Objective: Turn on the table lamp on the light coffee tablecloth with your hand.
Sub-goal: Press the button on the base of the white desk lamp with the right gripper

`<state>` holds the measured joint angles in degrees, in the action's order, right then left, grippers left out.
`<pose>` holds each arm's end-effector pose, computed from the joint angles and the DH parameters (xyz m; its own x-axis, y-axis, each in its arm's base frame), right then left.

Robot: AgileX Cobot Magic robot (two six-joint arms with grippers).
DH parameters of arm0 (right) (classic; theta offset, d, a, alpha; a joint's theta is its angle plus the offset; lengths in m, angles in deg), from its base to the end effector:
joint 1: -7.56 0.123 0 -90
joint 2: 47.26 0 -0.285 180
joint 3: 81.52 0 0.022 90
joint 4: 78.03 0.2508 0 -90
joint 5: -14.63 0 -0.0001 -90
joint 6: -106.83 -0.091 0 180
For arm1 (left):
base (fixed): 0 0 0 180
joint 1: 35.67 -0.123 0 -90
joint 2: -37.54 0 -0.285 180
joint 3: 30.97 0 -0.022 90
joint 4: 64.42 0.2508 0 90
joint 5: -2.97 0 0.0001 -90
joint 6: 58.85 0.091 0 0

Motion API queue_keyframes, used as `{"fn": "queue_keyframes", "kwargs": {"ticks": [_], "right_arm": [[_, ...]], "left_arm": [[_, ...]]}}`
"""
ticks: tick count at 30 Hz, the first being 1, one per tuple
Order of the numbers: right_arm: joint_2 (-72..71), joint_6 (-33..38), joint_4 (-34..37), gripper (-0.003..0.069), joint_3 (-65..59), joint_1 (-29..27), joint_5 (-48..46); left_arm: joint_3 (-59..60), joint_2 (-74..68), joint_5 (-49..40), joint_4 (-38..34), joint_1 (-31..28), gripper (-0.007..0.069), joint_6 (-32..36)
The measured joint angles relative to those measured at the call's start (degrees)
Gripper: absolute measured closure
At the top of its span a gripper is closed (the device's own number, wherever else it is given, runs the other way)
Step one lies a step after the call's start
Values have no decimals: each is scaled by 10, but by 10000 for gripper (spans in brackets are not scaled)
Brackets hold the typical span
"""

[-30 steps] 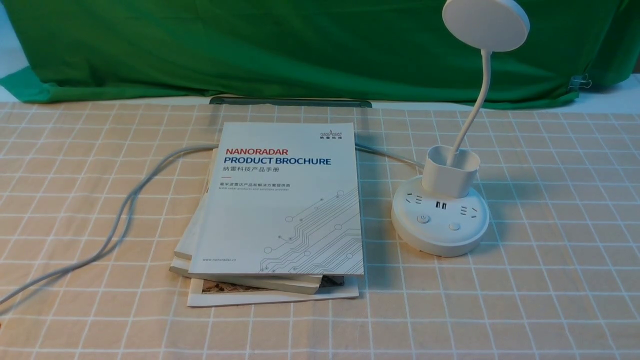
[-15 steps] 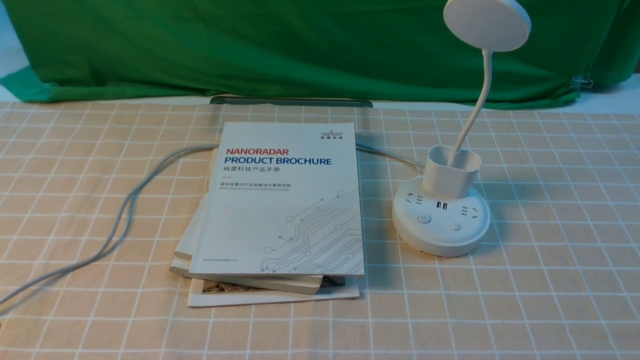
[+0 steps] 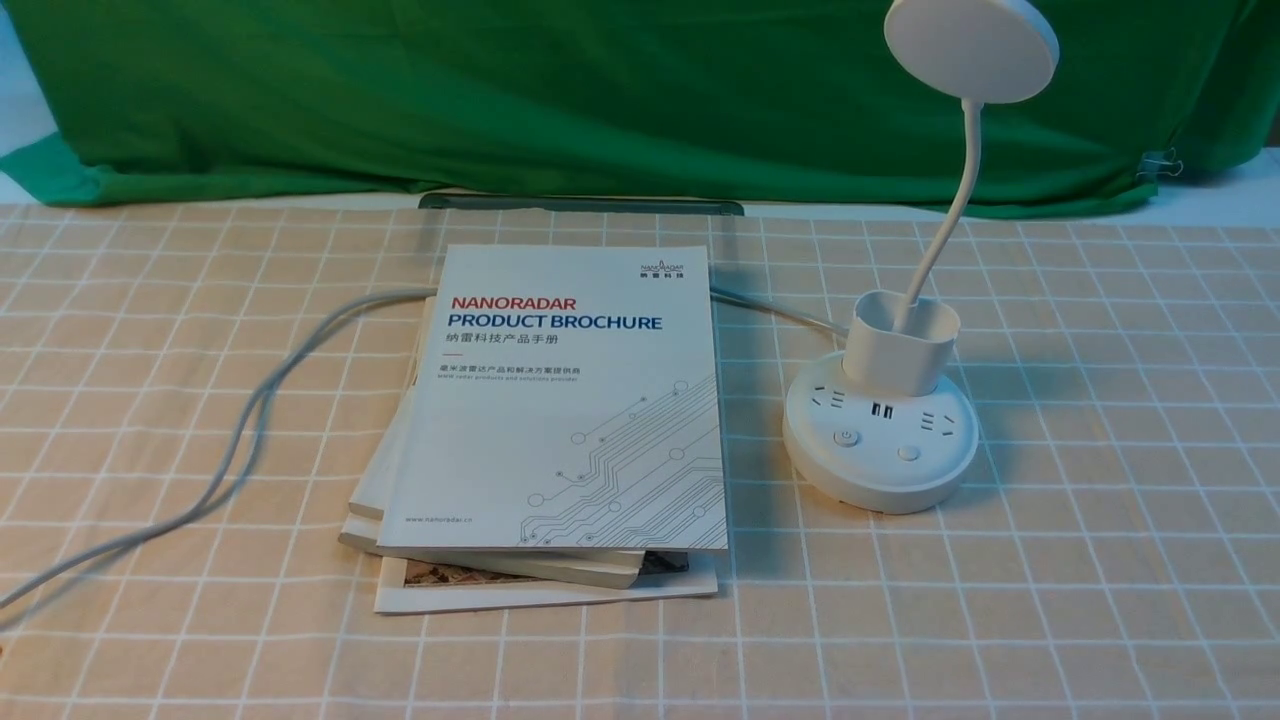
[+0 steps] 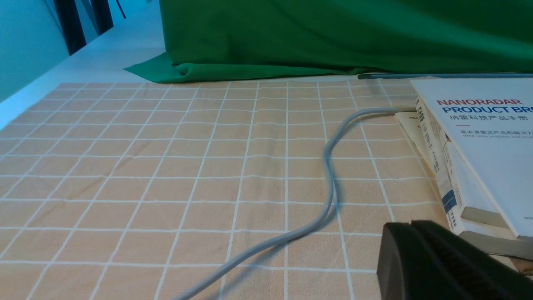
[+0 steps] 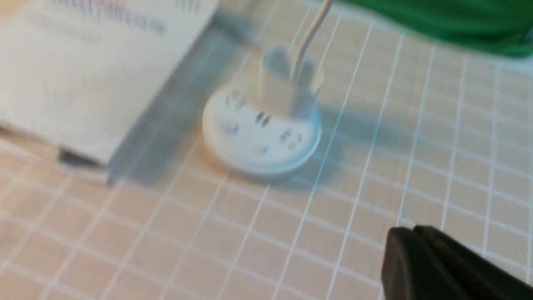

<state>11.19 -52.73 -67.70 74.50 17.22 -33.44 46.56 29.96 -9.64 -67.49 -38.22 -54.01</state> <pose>0.1612 0.0398 0.3626 -0.5543 -0.3290 -0.7645 -0.4076 0.9082 -0.0952 0.0557 0.0014 0.1916 -0.1349 0.0262 -0.9905 -0.0286 0.9991 0.0303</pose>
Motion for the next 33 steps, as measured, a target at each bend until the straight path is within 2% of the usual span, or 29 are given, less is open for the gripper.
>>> {"fn": "queue_keyframes", "kwargs": {"ticks": [3, 6, 11, 15, 23, 33], "right_arm": [[132, 22, -2, 625, 54, 7, -18], [194, 23, -4, 625, 70, 21, -8], [327, 19, -7, 625, 96, 80, 39], [424, -3, -29, 625, 109, 98, 93], [501, -14, -41, 625, 111, 98, 166], [522, -14, -41, 625, 113, 101, 213]], "left_arm": [[0, 0, 0, 0, 0, 603, 0], [0, 0, 0, 0, 0, 603, 0], [0, 0, 0, 0, 0, 603, 0], [0, 0, 0, 0, 0, 603, 0], [0, 0, 0, 0, 0, 603, 0], [0, 0, 0, 0, 0, 603, 0]]}}
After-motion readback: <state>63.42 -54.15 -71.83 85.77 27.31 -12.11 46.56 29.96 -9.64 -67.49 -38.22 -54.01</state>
